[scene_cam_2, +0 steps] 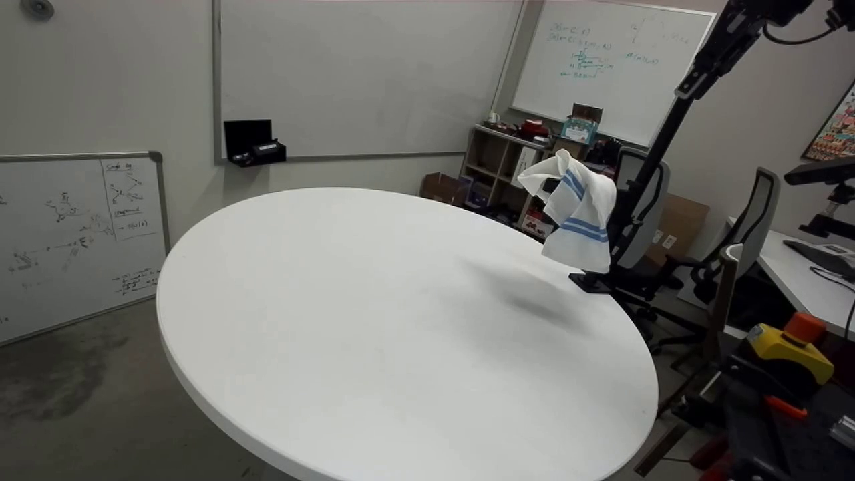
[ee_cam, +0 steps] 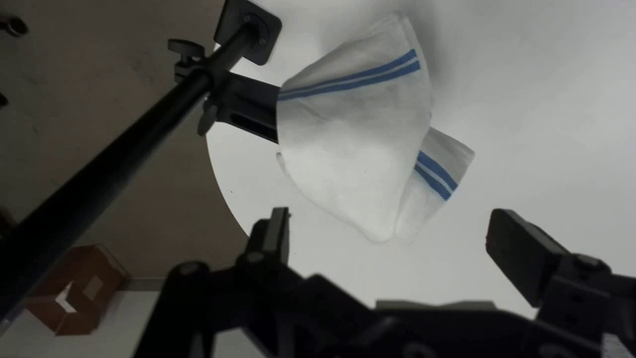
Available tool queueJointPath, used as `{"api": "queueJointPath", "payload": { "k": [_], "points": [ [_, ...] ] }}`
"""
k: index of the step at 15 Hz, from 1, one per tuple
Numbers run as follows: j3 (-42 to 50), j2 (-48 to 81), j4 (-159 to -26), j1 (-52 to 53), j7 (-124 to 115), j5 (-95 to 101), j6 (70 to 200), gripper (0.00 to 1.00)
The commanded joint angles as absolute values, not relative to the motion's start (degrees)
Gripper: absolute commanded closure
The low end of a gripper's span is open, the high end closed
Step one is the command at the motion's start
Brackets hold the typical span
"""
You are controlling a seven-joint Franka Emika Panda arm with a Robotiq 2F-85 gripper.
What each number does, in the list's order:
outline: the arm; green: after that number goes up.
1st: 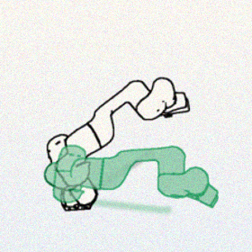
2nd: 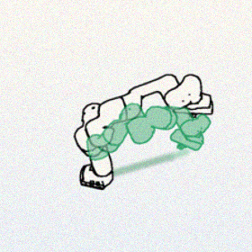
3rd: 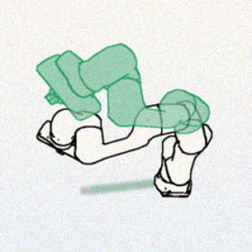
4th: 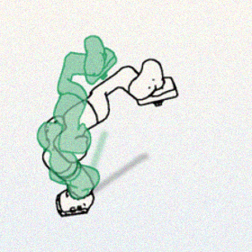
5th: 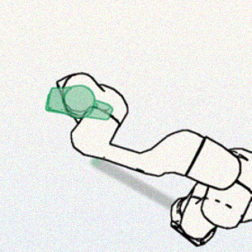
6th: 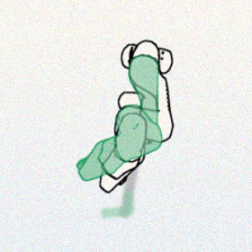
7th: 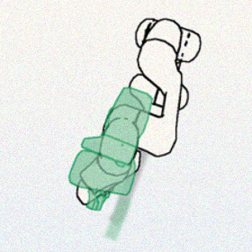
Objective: Put the cloth on the table
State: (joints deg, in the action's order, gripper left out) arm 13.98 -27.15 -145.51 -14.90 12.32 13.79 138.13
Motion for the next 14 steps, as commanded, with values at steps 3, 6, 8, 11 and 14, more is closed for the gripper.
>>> {"api": "queueJointPath", "payload": {
  "k": [3,6,8,11,14],
  "points": [
    [12.9,-13.2,-138.5,-17.9,3.8,17.2,142.3,0.0],
    [13.1,-8.1,-136.4,-17.6,0.7,17.0,144.9,0.0],
    [13.3,-5.2,-135.1,-17.1,-0.4,16.4,146.5,0.0],
    [13.3,-2.3,-133.9,-16.2,-1.0,16.1,148.3,0.0],
    [13.0,-0.6,-132.9,-15.3,-1.1,15.7,149.5,0.0]
  ]
}}
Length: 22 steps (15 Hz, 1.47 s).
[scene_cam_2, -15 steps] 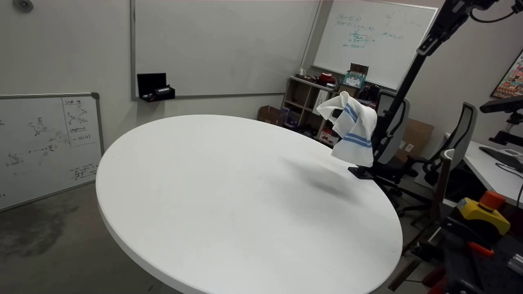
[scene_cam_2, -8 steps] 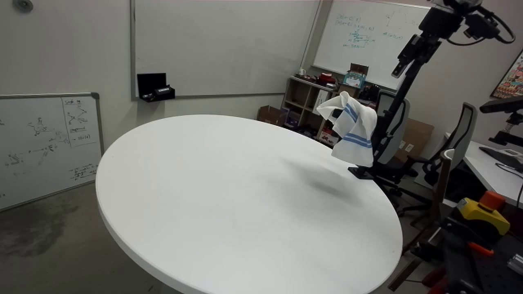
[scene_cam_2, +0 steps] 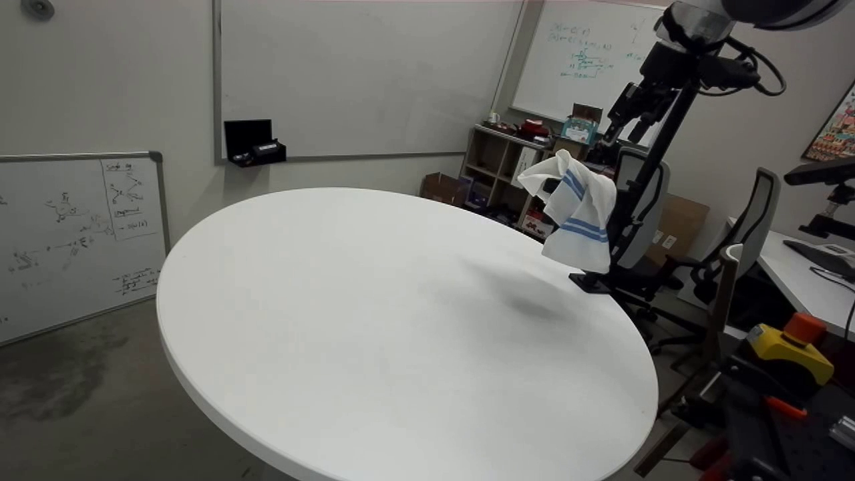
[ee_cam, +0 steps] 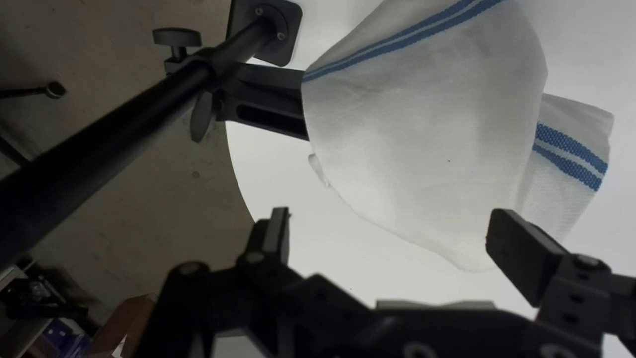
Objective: Put the cloth on the table
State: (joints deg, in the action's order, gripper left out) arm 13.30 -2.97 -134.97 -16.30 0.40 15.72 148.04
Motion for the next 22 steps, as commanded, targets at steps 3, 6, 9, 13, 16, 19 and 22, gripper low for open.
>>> {"api": "queueJointPath", "payload": {
  "k": [3,6,9,13,16,19,22],
  "points": [
    [12.8,0.5,-132.1,-14.4,-0.8,14.5,149.9,0.0],
    [12.7,1.7,-131.5,-13.7,-1.3,14.3,149.7,0.0],
    [12.7,3.0,-131.7,-13.4,0.2,11.6,149.0,0.0],
    [12.6,4.3,-132.0,-13.3,0.7,8.3,148.5,0.0],
    [12.5,5.0,-132.3,-13.2,1.3,5.8,148.1,0.0],
    [12.6,5.7,-132.4,-13.2,1.2,5.3,148.3,0.0],
    [12.8,6.2,-132.2,-13.3,0.9,5.8,148.5,0.33]
  ]
}}
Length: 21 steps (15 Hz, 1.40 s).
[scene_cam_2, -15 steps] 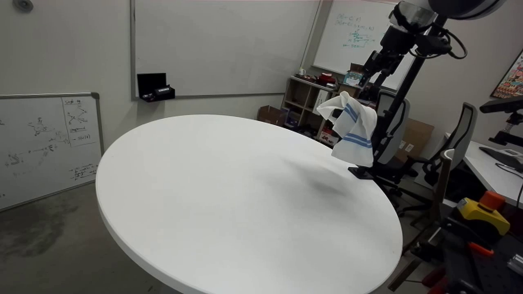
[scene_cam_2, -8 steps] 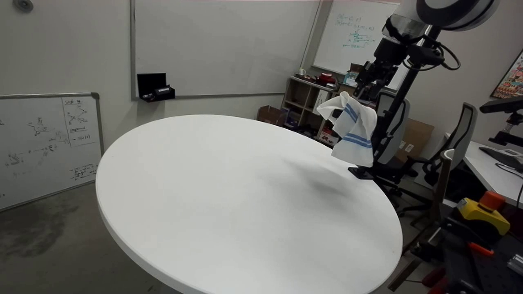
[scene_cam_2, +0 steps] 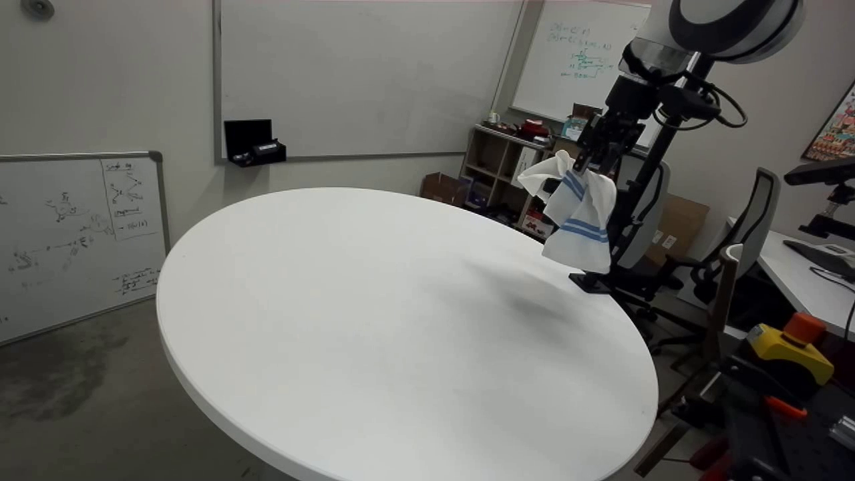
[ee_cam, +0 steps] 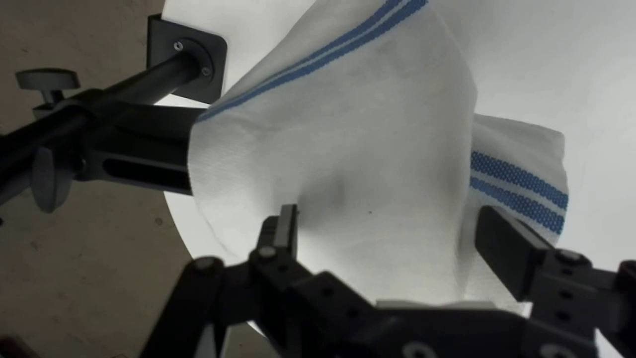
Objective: Put the cloth on the table
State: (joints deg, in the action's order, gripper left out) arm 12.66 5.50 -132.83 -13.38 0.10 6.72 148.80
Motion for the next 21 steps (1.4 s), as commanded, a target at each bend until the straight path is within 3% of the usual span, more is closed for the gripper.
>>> {"api": "queueJointPath", "payload": {
  "k": [1,8,10,21],
  "points": [
    [12.9,6.4,-132.1,-13.4,0.9,5.8,148.6,0.42],
    [13.1,6.2,-132.1,-13.6,0.9,5.1,148.5,0.96],
    [13.1,6.0,-132.2,-13.6,0.8,4.4,148.5,1.0],
    [12.7,-6.1,-131.4,-13.1,9.5,-15.4,142.4,0.99]
  ]
}}
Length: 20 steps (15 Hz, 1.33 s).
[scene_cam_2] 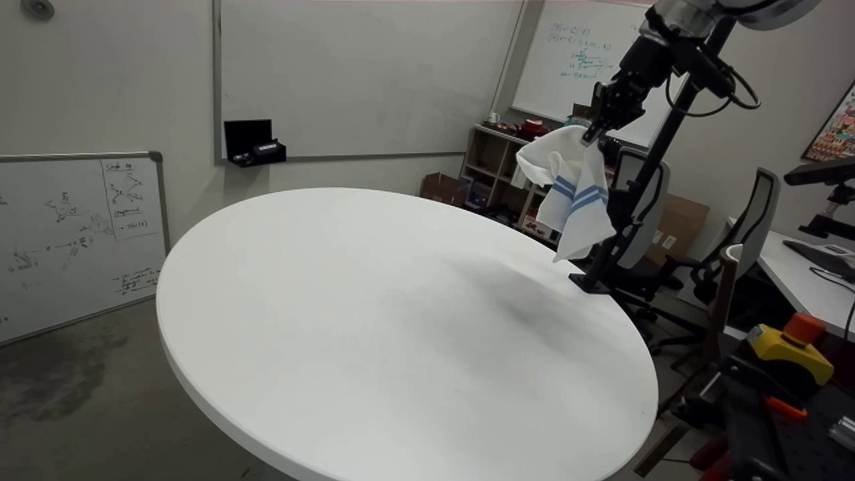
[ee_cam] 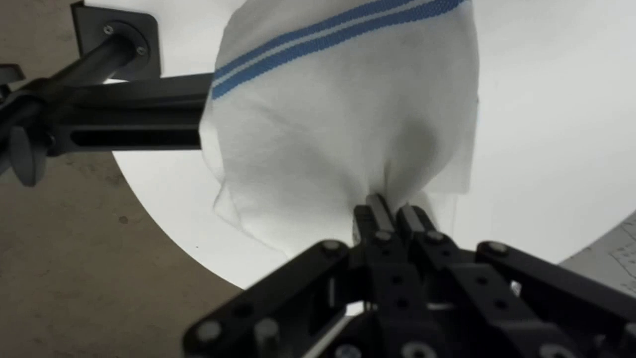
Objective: Put the cloth on the table
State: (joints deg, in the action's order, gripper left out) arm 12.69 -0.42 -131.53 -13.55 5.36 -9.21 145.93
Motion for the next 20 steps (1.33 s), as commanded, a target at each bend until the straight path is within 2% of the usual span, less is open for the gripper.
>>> {"api": "queueJointPath", "payload": {
  "k": [1,14,20],
  "points": [
    [13.0,-8.0,-131.4,-12.7,10.8,-17.1,141.5,0.99],
    [14.8,-34.9,-136.2,-2.8,23.7,-22.9,124.2,0.99],
    [16.9,-43.9,-137.2,-0.3,30.9,-19.9,104.6,0.99]
  ]
}}
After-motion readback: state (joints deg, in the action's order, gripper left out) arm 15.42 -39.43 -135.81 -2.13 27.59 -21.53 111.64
